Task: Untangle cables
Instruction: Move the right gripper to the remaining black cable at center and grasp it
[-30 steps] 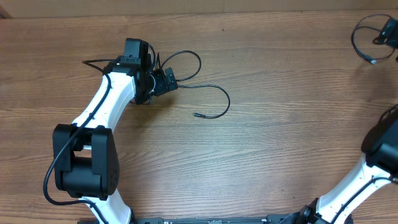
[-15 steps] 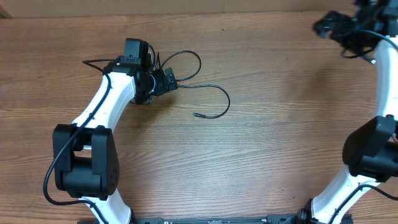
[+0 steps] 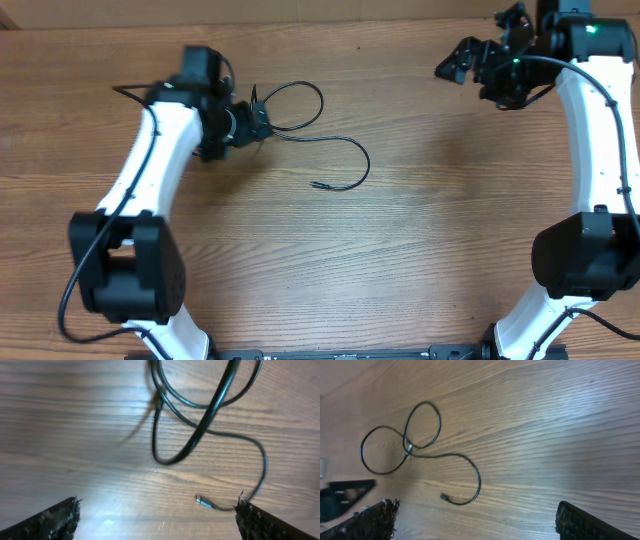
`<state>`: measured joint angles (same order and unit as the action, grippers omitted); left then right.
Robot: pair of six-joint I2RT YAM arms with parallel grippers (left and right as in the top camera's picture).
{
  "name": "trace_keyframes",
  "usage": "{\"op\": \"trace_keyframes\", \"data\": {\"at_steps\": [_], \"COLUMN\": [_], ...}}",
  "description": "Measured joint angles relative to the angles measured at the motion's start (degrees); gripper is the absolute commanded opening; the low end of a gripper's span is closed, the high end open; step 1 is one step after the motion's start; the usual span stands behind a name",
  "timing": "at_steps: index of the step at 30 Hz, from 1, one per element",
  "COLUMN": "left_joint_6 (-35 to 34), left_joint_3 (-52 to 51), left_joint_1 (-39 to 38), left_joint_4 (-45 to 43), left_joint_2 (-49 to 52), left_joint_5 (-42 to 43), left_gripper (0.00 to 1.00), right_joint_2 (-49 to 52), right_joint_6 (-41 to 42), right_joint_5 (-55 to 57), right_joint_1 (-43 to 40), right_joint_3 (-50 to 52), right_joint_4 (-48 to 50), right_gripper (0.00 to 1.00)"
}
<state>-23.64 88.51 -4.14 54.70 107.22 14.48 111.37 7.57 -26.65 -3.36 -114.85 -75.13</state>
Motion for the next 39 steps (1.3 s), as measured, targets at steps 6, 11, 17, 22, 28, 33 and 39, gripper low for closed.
{"op": "trace_keyframes", "data": {"at_steps": [6,11,17,22,28,33,39], "left_joint_6": [2.7,2.9,-1.0,-5.2,-6.3,-6.4,-6.4], "left_joint_3": [9.9,11.3,11.6,11.6,11.6,11.6,11.6], "left_joint_1": [2.7,2.6,2.6,2.6,2.6,2.6,2.6], "left_joint_4": [11.3,13.7,21.6,27.2,30.2,30.4,30.9], "left_joint_2": [-11.6,-28.0,-41.7,-47.6,-49.5,-49.0,-48.9], "left_joint_5": [-4.6,-8.1,-18.5,-24.2,-25.9,-25.9,-25.9], "left_gripper": [0.99,1.0,1.0,1.0,1.0,1.0,1.0], "right_joint_2": [0.0,0.4,5.6,12.5,18.2,21.8,24.8], "right_joint_6": [0.0,0.0,-0.1,-4.8,-13.0,-14.5,-15.1], "right_joint_5": [0.0,-0.1,-0.1,0.3,9.3,20.1,28.4], "right_joint_1": [7.4,14.8,24.9,32.9,41.8,45.1,45.2], "right_joint_3": [0.0,0.0,0.0,0.0,0.0,0.0,0.0], "right_joint_4": [1.8,5.0,9.4,15.2,22.0,29.6,38.6], "right_gripper": [1.0,1.0,1.0,1.0,1.0,1.0,1.0]}}
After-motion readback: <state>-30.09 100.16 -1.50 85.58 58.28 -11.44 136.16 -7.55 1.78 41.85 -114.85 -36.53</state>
